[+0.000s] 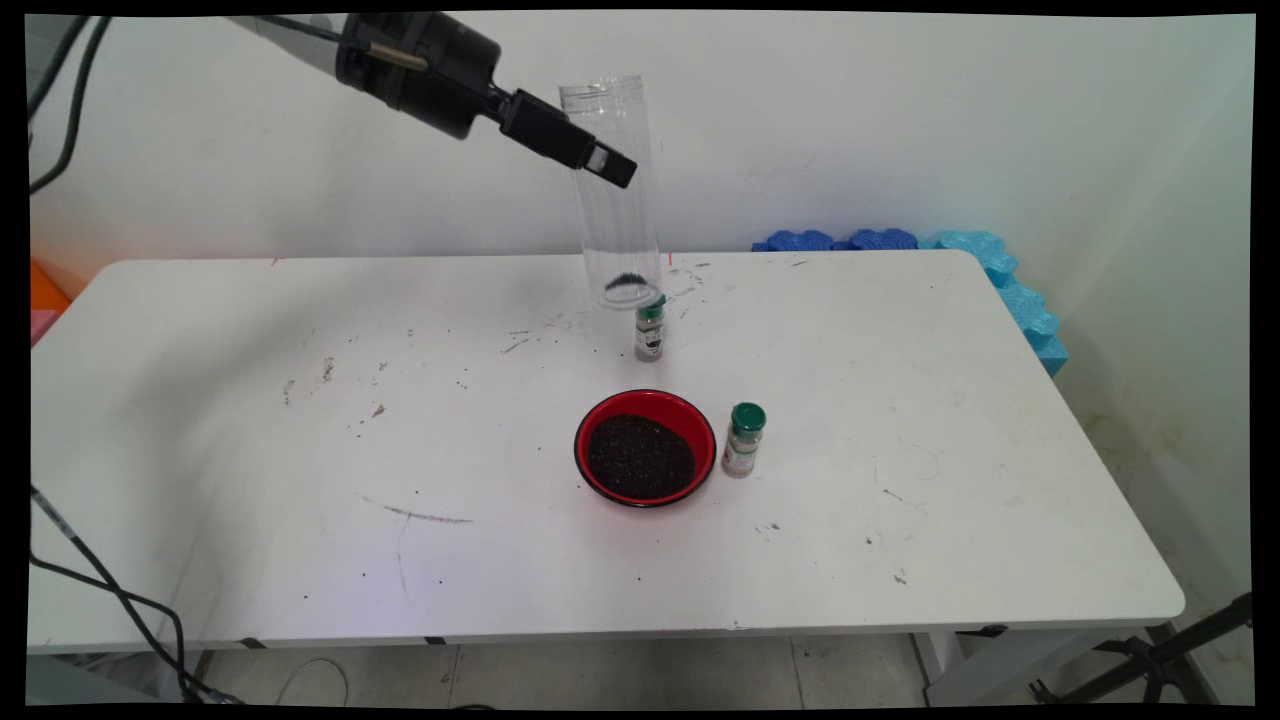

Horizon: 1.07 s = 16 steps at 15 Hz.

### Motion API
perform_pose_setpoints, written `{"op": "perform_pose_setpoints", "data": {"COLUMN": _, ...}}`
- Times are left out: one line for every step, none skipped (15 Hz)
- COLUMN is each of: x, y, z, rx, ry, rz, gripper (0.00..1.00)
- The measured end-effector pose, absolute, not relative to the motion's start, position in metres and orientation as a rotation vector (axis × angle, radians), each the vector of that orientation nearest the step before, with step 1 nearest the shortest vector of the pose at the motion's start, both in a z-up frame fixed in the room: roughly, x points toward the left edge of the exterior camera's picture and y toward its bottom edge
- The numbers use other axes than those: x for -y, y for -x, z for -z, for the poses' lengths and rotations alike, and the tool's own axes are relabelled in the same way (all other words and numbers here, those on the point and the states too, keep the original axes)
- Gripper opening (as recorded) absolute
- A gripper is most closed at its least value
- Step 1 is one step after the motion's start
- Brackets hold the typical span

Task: Pour the black seasoning powder in the red bowl

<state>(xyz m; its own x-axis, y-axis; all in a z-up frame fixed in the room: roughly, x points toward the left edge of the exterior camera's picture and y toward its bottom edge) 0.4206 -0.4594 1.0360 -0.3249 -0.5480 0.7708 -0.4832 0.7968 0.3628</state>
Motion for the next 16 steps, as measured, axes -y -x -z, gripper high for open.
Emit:
{"op": "perform_pose_setpoints", "data": {"x": 0.46, "y": -0.421, "z": -1.04, "rx": 2.001, "ry": -0.724, "rz": 0.037, "gripper": 0.0}}
{"op": "perform_pose_setpoints", "data": {"x": 0.46, "y": -0.422, "z": -1.043, "rx": 2.02, "ry": -0.684, "rz": -0.002, "gripper": 0.0}}
{"op": "perform_pose_setpoints", "data": {"x": 0.461, "y": -0.423, "z": -1.047, "rx": 2.039, "ry": -0.64, "rz": -0.046, "gripper": 0.0}}
{"op": "perform_pose_setpoints", "data": {"x": 0.461, "y": -0.423, "z": -1.05, "rx": 2.055, "ry": -0.601, "rz": -0.084, "gripper": 0.0}}
{"op": "perform_pose_setpoints", "data": {"x": 0.462, "y": -0.423, "z": -1.053, "rx": 2.068, "ry": -0.567, "rz": -0.119, "gripper": 0.0}}
{"op": "perform_pose_setpoints", "data": {"x": 0.463, "y": -0.424, "z": -1.055, "rx": 2.078, "ry": -0.541, "rz": -0.147, "gripper": 0.0}}
{"op": "perform_pose_setpoints", "data": {"x": 0.463, "y": -0.424, "z": -1.056, "rx": 2.084, "ry": -0.525, "rz": -0.164, "gripper": 0.0}}
{"op": "perform_pose_setpoints", "data": {"x": 0.464, "y": -0.424, "z": -1.058, "rx": 2.091, "ry": -0.505, "rz": -0.188, "gripper": 0.0}}
{"op": "perform_pose_setpoints", "data": {"x": 0.465, "y": -0.424, "z": -1.06, "rx": 2.099, "ry": -0.484, "rz": -0.213, "gripper": 0.0}}
{"op": "perform_pose_setpoints", "data": {"x": 0.466, "y": -0.425, "z": -1.061, "rx": 2.105, "ry": -0.466, "rz": -0.235, "gripper": 0.0}}
{"op": "perform_pose_setpoints", "data": {"x": 0.466, "y": -0.425, "z": -1.062, "rx": 2.111, "ry": -0.452, "rz": -0.253, "gripper": 0.0}}
{"op": "perform_pose_setpoints", "data": {"x": 0.467, "y": -0.426, "z": -1.063, "rx": 2.117, "ry": -0.439, "rz": -0.272, "gripper": 0.0}}
{"op": "perform_pose_setpoints", "data": {"x": 0.468, "y": -0.427, "z": -1.063, "rx": 2.123, "ry": -0.428, "rz": -0.287, "gripper": 0.0}}
{"op": "perform_pose_setpoints", "data": {"x": 0.468, "y": -0.428, "z": -1.062, "rx": 2.127, "ry": -0.425, "rz": -0.296, "gripper": 0.0}}
{"op": "perform_pose_setpoints", "data": {"x": 0.468, "y": -0.43, "z": -1.06, "rx": 2.131, "ry": -0.424, "rz": -0.304, "gripper": 0.0}}
{"op": "perform_pose_setpoints", "data": {"x": 0.468, "y": -0.433, "z": -1.057, "rx": 2.135, "ry": -0.426, "rz": -0.308, "gripper": 0.0}}
